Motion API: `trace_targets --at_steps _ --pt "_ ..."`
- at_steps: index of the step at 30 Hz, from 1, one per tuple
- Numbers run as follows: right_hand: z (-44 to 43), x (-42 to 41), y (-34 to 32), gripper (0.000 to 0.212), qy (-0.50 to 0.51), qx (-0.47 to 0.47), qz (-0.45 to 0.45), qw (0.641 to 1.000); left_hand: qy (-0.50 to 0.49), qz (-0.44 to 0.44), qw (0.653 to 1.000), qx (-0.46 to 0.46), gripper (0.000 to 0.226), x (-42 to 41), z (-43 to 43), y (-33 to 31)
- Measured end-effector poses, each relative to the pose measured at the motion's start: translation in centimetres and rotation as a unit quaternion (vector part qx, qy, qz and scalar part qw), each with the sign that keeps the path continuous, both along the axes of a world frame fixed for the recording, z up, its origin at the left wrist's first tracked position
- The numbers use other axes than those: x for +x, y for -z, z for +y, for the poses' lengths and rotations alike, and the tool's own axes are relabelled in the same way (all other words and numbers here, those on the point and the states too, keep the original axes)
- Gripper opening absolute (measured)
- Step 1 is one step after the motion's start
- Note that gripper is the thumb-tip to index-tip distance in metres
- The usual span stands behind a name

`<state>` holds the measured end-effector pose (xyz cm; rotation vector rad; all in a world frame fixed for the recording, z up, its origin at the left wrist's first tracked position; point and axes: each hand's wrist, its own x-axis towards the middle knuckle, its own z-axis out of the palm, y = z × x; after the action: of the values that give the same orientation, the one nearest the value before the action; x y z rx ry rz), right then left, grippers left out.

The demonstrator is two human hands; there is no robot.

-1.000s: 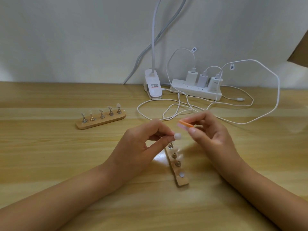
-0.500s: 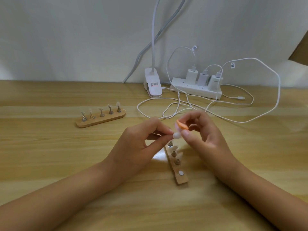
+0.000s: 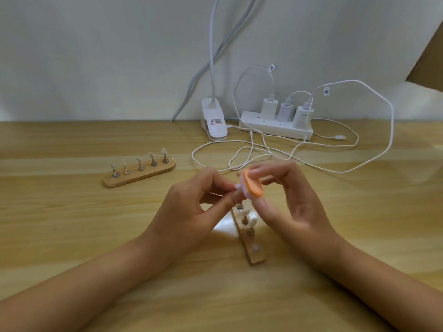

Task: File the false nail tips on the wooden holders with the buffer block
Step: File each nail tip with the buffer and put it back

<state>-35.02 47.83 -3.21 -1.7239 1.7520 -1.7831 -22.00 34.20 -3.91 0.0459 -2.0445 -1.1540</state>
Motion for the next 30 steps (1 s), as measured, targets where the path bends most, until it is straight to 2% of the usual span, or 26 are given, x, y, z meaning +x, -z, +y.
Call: trace_targets --at_steps 3,5,7,10,12,14,17,19,21,24,27,29,30 --pt "-0.1 -0.8 0.1 0.019 0.026 0.024 -0.062 0.997 0.009 -0.007 0.999 0.05 0.023 0.0 -0.1 0.0" --pt "0.0 -0.4 -0.2 0.02 0.013 -0.013 -0.039 0.999 0.018 -0.003 0.998 0.054 0.023 0.0 -0.1 0.0" --pt "-0.1 0.1 0.0 0.023 -0.01 0.001 -0.004 1.0 0.026 -0.002 0.998 0.05 0.02 0.0 -0.2 0.0" --pt "-0.6 -0.9 0.3 0.021 0.024 0.059 -0.082 0.995 0.031 -0.009 0.995 0.09 0.022 0.0 -0.4 0.2" --pt "-0.4 -1.2 0.1 0.021 0.016 0.038 -0.126 0.991 0.036 -0.009 0.995 0.094 0.02 0.0 -0.3 0.2" --pt "-0.1 -0.6 -0.2 0.03 -0.019 0.019 -0.1 0.995 0.043 -0.005 0.995 0.09 0.017 -0.1 -0.2 0.2" --pt "-0.4 -0.4 -0.1 0.044 -0.011 0.091 -0.03 0.995 0.051 -0.002 0.994 0.092 0.024 -0.1 -0.3 0.3" --pt "-0.5 -1.1 -0.2 0.041 0.015 0.107 -0.058 0.993 0.06 0.0 0.994 0.095 0.025 0.0 -0.3 0.3" --pt "-0.2 -1.3 -0.6 0.039 -0.001 0.077 -0.112 0.991 0.071 0.003 0.994 0.087 0.02 0.0 0.0 0.3" --pt "-0.2 -0.6 -0.5 0.04 -0.042 0.075 -0.079 0.993 0.076 0.009 0.994 0.079 0.014 -0.1 0.0 0.3" --pt "-0.6 -1.2 -0.1 0.038 -0.003 0.095 -0.093 0.991 0.08 0.002 0.993 0.086 0.015 -0.1 -0.1 0.3" --pt "-0.5 -1.8 -0.3 0.037 0.031 0.055 -0.141 0.988 0.089 -0.004 0.992 0.09 0.008 -0.1 0.0 0.3" --pt "-0.3 -1.7 -0.6 0.037 0.033 0.033 -0.135 0.99 0.092 -0.006 0.991 0.093 0.005 -0.1 0.0 0.3"
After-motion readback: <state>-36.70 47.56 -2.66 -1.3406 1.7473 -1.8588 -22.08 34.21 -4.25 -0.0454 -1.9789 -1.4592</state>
